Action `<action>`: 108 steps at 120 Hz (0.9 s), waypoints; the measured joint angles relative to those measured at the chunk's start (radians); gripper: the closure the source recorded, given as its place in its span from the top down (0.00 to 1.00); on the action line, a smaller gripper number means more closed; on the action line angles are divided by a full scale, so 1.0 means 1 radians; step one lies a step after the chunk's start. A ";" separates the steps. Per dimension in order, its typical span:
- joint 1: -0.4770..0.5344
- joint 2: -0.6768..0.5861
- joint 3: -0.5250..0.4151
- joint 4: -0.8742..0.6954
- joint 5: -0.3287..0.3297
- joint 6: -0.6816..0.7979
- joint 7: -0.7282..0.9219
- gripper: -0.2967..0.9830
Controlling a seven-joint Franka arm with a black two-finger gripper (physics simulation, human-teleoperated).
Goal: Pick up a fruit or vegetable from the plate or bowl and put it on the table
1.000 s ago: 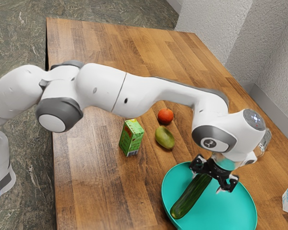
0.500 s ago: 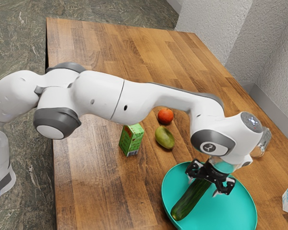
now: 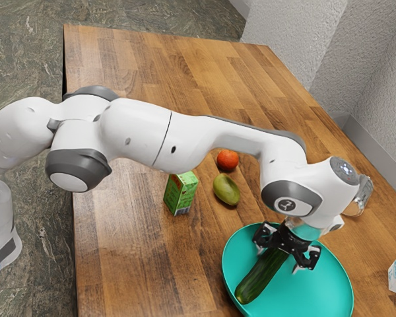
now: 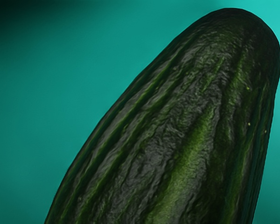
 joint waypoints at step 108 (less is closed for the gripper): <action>-0.051 -0.021 0.048 0.001 -0.050 -0.072 -0.005 0.47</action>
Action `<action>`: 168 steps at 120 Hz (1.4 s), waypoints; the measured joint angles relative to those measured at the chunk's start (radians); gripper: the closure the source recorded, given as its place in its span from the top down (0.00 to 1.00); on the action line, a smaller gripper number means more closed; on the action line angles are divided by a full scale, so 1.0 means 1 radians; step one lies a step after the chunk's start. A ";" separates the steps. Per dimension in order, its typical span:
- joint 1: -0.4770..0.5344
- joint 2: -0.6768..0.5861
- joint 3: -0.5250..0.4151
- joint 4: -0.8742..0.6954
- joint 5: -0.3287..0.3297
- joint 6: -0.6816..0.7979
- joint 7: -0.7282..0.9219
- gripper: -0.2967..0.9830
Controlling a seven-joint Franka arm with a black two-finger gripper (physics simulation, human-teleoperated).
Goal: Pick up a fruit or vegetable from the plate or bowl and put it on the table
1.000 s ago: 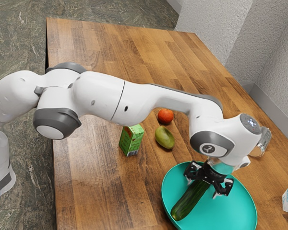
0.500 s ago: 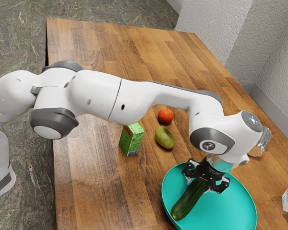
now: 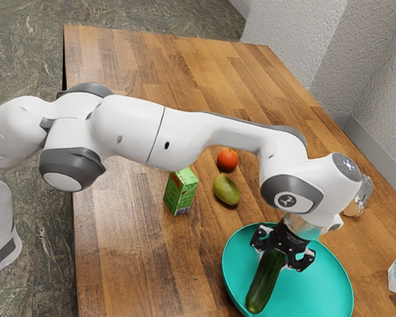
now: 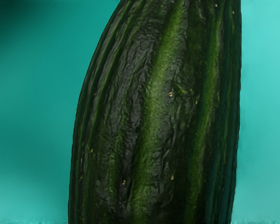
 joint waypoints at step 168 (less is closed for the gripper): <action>0.269 -0.060 0.136 0.075 0.045 -0.069 0.044 0.42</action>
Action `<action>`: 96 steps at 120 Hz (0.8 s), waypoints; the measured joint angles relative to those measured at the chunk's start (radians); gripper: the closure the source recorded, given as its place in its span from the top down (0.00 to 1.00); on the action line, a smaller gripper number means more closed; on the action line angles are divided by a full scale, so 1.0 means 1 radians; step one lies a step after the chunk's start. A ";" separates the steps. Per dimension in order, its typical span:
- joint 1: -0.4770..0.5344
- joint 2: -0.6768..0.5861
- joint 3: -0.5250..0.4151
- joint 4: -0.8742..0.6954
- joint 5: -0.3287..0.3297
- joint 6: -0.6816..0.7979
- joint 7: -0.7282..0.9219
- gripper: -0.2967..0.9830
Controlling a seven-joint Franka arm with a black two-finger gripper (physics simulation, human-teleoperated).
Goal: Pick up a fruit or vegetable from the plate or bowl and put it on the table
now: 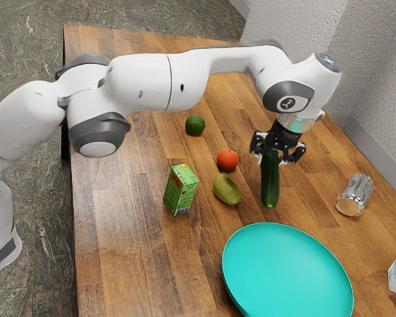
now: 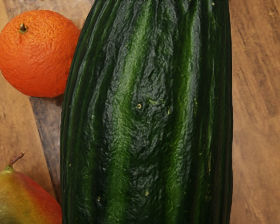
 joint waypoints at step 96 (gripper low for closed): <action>0.281 0.049 -0.248 0.002 0.001 0.312 0.151 0.41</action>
